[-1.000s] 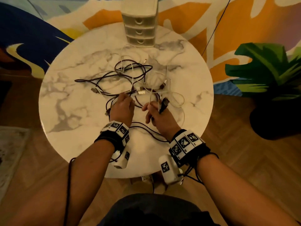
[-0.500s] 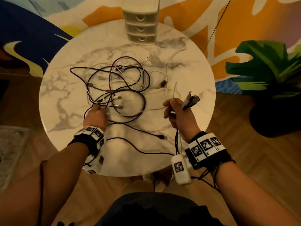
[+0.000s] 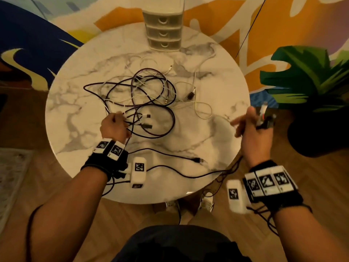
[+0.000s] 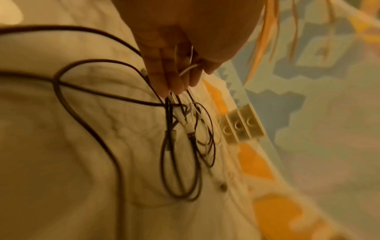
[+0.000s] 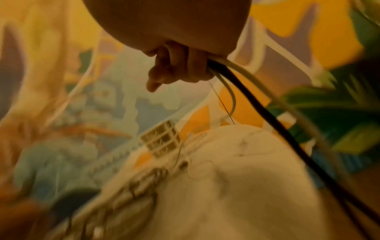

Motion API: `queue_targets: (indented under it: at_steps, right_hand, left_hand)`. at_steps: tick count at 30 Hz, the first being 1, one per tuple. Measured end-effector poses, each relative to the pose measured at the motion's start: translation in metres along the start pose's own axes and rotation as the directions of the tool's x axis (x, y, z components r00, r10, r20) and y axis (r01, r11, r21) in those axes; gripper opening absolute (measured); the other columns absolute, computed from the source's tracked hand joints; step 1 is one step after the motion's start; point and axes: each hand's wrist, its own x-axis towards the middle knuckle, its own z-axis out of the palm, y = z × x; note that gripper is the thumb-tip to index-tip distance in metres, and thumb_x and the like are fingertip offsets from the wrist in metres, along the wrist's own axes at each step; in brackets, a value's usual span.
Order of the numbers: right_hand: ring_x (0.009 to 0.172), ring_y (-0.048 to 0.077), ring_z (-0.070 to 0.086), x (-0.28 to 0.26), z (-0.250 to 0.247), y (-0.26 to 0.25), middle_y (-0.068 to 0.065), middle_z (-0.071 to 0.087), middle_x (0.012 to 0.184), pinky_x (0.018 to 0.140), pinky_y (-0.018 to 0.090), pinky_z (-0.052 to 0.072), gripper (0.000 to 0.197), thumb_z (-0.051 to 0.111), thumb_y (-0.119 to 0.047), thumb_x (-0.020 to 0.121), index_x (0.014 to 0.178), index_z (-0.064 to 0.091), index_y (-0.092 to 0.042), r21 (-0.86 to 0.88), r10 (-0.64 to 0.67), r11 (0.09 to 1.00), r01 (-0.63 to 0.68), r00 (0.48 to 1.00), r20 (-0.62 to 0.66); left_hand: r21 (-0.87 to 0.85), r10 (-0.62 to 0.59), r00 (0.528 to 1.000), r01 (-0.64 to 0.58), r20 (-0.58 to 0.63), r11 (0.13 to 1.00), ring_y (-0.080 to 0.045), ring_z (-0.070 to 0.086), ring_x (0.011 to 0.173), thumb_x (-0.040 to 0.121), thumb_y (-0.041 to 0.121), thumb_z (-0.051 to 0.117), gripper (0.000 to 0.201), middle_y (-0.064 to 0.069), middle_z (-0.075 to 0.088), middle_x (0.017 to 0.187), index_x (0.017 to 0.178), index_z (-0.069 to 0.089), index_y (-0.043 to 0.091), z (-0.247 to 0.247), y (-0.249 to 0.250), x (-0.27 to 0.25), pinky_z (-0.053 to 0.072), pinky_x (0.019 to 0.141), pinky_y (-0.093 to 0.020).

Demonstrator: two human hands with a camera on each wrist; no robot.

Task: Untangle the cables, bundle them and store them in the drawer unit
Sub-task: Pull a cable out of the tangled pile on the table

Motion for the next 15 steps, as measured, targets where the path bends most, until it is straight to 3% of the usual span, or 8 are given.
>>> queue_targets:
  at_steps: [3, 5, 7, 9, 10, 12, 13, 15]
  right_hand:
    - [0.046, 0.02, 0.047, -0.028, -0.01, 0.026, 0.012, 0.052, 0.051, 0.053, 0.034, 0.038, 0.064, 0.035, -0.058, 0.092, 0.052, 0.06, -0.016, -0.23, 0.085, 0.971, -0.059, 0.991, 0.106]
    - [0.047, 0.02, 0.047, -0.037, -0.009, 0.043, 0.008, 0.05, 0.048, 0.054, 0.033, 0.038, 0.065, 0.034, -0.056, 0.093, 0.051, 0.058, -0.012, -0.257, 0.126, 0.962, -0.092, 0.985, 0.119]
    - [0.048, 0.02, 0.046, -0.037, -0.005, 0.054, 0.009, 0.05, 0.05, 0.054, 0.033, 0.038, 0.061, 0.037, -0.047, 0.097, 0.05, 0.058, -0.015, -0.224, 0.157, 0.965, -0.135, 0.984, 0.087]
    - [0.049, 0.021, 0.045, -0.032, -0.002, 0.058, 0.014, 0.052, 0.056, 0.055, 0.036, 0.038, 0.053, 0.04, -0.035, 0.099, 0.051, 0.06, -0.022, -0.138, 0.171, 0.977, -0.163, 0.984, 0.053]
    - [0.05, 0.021, 0.045, -0.029, -0.001, 0.059, 0.015, 0.052, 0.057, 0.056, 0.036, 0.039, 0.052, 0.04, -0.032, 0.099, 0.051, 0.06, -0.024, -0.117, 0.167, 0.98, -0.161, 0.985, 0.046]
    - [0.047, 0.02, 0.045, -0.026, 0.0, 0.057, 0.012, 0.051, 0.054, 0.054, 0.033, 0.038, 0.057, 0.039, -0.035, 0.099, 0.047, 0.054, -0.019, -0.133, 0.147, 0.981, -0.14, 0.988, 0.043]
    - [0.046, 0.019, 0.044, -0.026, 0.001, 0.054, 0.01, 0.05, 0.052, 0.052, 0.031, 0.037, 0.059, 0.038, -0.04, 0.099, 0.046, 0.052, -0.018, -0.136, 0.135, 0.983, -0.127, 0.99, 0.047]
    - [0.044, 0.018, 0.043, -0.028, 0.004, 0.05, 0.008, 0.048, 0.049, 0.05, 0.03, 0.036, 0.061, 0.037, -0.046, 0.098, 0.046, 0.05, -0.017, -0.126, 0.124, 0.985, -0.115, 0.99, 0.066]
  left_hand:
    - [0.201, 0.155, 0.973, -0.188, 0.169, 0.961, -0.029, 0.059, 0.072, 0.094, 0.025, 0.048, 0.019, -0.01, 0.062, 0.087, 0.092, 0.061, 0.011, 0.008, -0.007, -0.017, 0.051, 0.068, -0.039]
    - [0.338, 0.264, 0.92, -0.356, 0.289, 0.871, -0.031, 0.056, 0.087, 0.093, 0.02, 0.052, 0.021, -0.012, 0.056, 0.106, 0.108, 0.058, 0.006, 0.013, -0.016, -0.033, 0.043, 0.074, -0.032]
    - [0.377, 0.357, 0.872, -0.471, 0.334, 0.797, -0.035, 0.056, 0.09, 0.09, 0.02, 0.054, 0.027, -0.014, 0.048, 0.118, 0.114, 0.054, 0.006, 0.015, -0.02, -0.054, 0.045, 0.07, -0.036]
    - [0.357, 0.495, 0.749, -0.651, 0.44, 0.67, -0.032, 0.059, 0.086, 0.088, 0.028, 0.053, 0.027, -0.01, 0.05, 0.115, 0.109, 0.055, 0.01, 0.019, -0.018, -0.08, 0.047, 0.063, -0.035]
    - [0.351, 0.503, 0.664, -0.734, 0.554, 0.582, -0.03, 0.06, 0.088, 0.089, 0.034, 0.051, 0.032, -0.008, 0.051, 0.115, 0.112, 0.055, 0.013, 0.022, -0.017, -0.094, 0.048, 0.064, -0.035]
    - [0.359, 0.358, 0.518, -0.832, 0.777, 0.424, -0.025, 0.055, 0.107, 0.09, 0.044, 0.048, 0.051, -0.004, 0.044, 0.13, 0.133, 0.041, 0.018, 0.031, -0.019, -0.114, 0.049, 0.076, -0.037]
    - [0.367, 0.278, 0.471, -0.861, 0.837, 0.352, -0.024, 0.049, 0.116, 0.091, 0.047, 0.046, 0.062, -0.003, 0.035, 0.14, 0.143, 0.026, 0.02, 0.035, -0.023, -0.119, 0.048, 0.084, -0.037]
    - [0.379, 0.194, 0.442, -0.878, 0.876, 0.291, -0.025, 0.04, 0.125, 0.09, 0.049, 0.047, 0.076, -0.003, 0.024, 0.148, 0.149, 0.007, 0.022, 0.04, -0.036, -0.115, 0.045, 0.093, -0.037]
